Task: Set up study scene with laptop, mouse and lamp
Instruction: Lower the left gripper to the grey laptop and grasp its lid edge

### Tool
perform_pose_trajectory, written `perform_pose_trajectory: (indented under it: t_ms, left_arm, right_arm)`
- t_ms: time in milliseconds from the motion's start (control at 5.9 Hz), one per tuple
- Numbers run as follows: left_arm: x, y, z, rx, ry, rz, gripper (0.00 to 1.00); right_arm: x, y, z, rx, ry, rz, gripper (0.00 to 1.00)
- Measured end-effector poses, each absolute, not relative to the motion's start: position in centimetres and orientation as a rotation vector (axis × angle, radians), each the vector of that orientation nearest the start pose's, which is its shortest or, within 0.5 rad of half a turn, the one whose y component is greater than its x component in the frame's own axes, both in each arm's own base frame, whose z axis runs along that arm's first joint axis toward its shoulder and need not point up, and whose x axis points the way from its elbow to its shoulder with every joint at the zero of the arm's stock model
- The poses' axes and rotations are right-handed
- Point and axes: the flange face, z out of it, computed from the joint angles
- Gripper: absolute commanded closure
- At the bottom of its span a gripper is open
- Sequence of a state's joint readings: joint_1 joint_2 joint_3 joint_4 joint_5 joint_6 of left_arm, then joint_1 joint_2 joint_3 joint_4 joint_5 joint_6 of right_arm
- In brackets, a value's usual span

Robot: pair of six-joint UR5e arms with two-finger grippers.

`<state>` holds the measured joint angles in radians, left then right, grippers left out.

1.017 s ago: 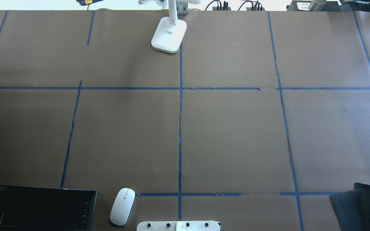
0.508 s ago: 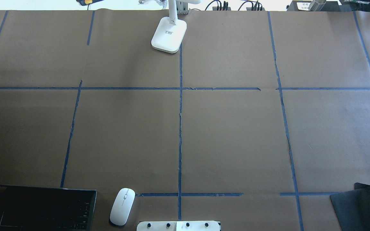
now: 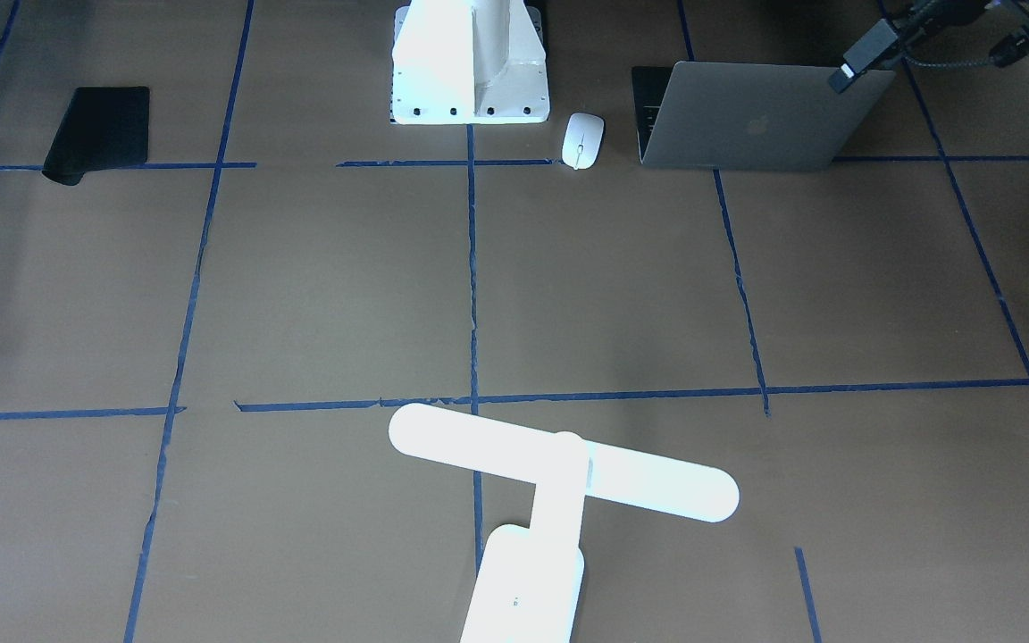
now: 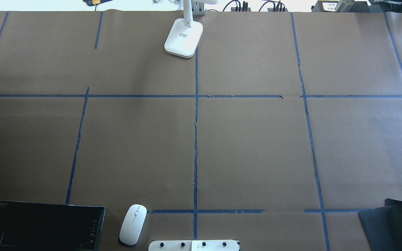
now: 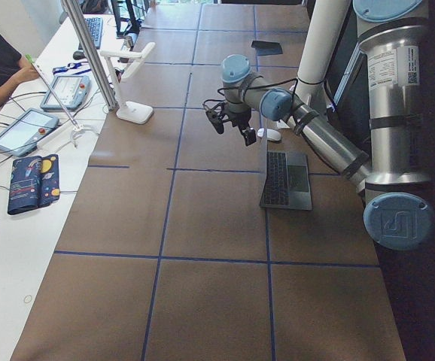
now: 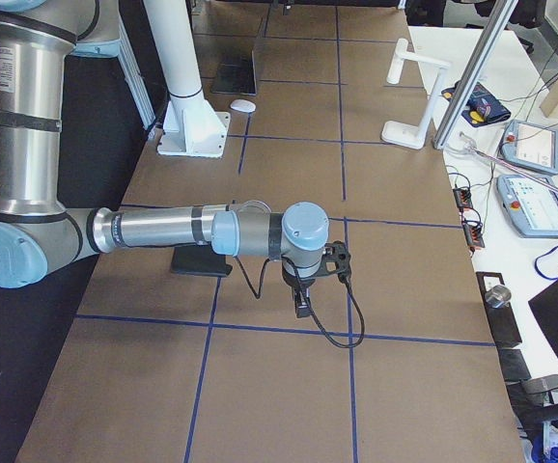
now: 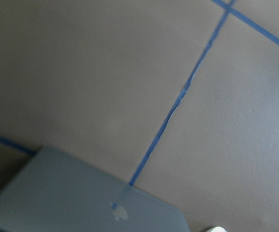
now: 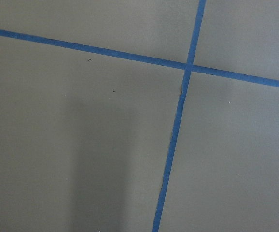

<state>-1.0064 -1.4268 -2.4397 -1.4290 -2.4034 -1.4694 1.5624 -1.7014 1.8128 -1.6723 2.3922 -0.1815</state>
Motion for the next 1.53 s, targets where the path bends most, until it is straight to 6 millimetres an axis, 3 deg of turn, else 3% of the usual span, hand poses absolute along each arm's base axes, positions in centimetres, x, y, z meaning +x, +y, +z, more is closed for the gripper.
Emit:
perform_pose_trajectory:
  t_ms: [339,678,1017,1525]
  left_arm:
    - [16.5,-30.0,31.4,-0.469,0.829,-0.831,0.00]
    - [20.5,-26.8,32.2,-0.467,0.715,-0.991,0.00]
    - [21.1,-26.0,32.9,-0.486,0.663,-1.129,0.04]
    - [22.4,-25.2,34.0,-0.482,0.614,-1.194,0.18]
  right_arm:
    - [5.5,-43.6,60.2,0.091,-0.839,-0.186,0.00]
    - [5.3,-43.6,59.0,0.112,-0.856,-0.199,0.00]
    - [5.1,-43.4,57.7,0.134,-0.858,-0.214,0.00]
    - [4.6,-42.7,57.1,0.138,-0.859,-0.229,0.00]
